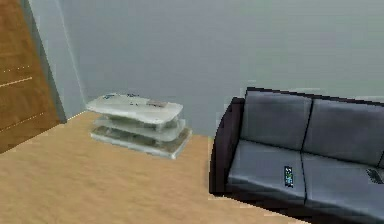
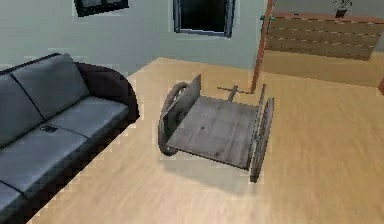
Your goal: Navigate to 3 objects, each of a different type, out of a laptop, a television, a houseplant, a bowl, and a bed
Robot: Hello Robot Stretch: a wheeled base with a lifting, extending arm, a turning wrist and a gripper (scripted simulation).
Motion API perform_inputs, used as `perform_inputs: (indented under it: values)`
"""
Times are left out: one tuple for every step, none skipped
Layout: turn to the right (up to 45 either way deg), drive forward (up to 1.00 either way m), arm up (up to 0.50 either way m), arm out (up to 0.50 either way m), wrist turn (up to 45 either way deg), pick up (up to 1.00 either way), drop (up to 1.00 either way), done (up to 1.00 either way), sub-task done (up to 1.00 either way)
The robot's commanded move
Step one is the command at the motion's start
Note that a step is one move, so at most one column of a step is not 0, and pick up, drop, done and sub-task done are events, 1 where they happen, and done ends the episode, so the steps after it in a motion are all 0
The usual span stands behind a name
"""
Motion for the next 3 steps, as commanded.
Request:
perform_inputs:
  values:
    - [-3.0,0.0,0.0,0.0,0.0,0.0,0.0,0.0,0.0]
    - [45.0,0.0,0.0,0.0,0.0,0.0,0.0,0.0,0.0]
    - [45.0,0.0,0.0,0.0,0.0,0.0,0.0,0.0,0.0]
